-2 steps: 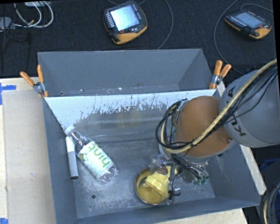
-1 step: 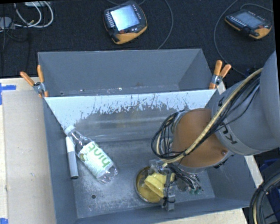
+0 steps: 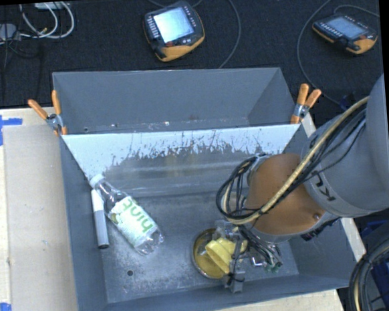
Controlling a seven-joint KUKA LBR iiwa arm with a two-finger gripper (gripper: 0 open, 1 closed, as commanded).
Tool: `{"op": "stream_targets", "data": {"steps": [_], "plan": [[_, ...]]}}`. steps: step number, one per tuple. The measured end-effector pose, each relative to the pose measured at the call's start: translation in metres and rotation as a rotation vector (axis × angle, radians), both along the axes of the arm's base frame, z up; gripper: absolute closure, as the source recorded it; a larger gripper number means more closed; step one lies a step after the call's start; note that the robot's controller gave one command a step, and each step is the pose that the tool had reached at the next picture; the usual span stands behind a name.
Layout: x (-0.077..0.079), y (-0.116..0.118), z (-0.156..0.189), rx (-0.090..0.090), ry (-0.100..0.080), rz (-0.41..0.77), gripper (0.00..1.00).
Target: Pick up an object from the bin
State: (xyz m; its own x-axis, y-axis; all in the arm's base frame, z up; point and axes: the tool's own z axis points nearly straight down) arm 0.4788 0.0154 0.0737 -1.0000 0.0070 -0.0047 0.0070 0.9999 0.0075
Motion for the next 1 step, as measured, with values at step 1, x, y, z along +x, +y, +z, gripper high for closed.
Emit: {"op": "stream_targets", "data": {"steps": [1], "plan": [[-0.0006, -0.0027, -0.0011, 0.004, -0.005, -0.061, 0.00]]}}
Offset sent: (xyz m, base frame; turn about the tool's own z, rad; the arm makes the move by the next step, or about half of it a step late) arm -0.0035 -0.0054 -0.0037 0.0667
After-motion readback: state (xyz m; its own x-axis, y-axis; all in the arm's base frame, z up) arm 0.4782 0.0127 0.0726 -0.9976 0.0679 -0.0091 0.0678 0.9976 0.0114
